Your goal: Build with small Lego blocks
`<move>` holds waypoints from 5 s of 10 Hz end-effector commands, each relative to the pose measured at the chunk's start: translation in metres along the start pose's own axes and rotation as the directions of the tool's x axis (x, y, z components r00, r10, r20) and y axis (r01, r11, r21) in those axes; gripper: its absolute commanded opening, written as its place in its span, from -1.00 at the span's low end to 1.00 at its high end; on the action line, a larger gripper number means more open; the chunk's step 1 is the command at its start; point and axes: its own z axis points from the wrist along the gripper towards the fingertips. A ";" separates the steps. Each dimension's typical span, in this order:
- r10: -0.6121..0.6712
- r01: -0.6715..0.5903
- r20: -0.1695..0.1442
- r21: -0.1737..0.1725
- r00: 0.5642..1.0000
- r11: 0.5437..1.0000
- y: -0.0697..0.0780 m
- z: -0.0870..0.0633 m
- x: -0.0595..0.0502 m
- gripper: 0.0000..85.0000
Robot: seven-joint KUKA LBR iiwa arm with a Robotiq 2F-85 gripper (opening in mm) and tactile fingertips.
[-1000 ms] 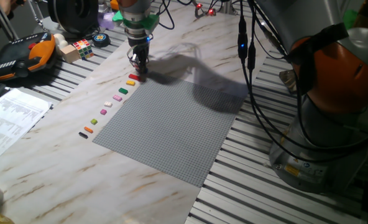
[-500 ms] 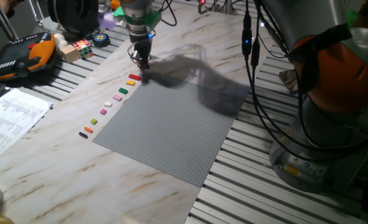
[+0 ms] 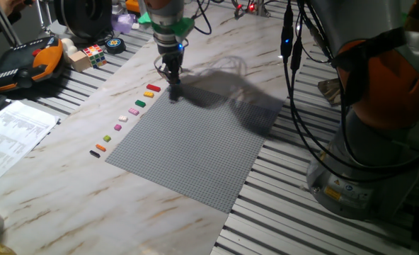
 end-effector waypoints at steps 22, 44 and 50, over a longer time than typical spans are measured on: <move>0.015 -0.016 -0.017 -0.001 1.000 1.000 -0.001 0.016 0.006 -0.98; 0.028 -0.028 -0.004 0.014 1.000 1.000 0.001 0.003 -0.006 0.33; 0.039 -0.039 0.004 -0.011 0.999 0.999 0.024 0.005 -0.043 0.15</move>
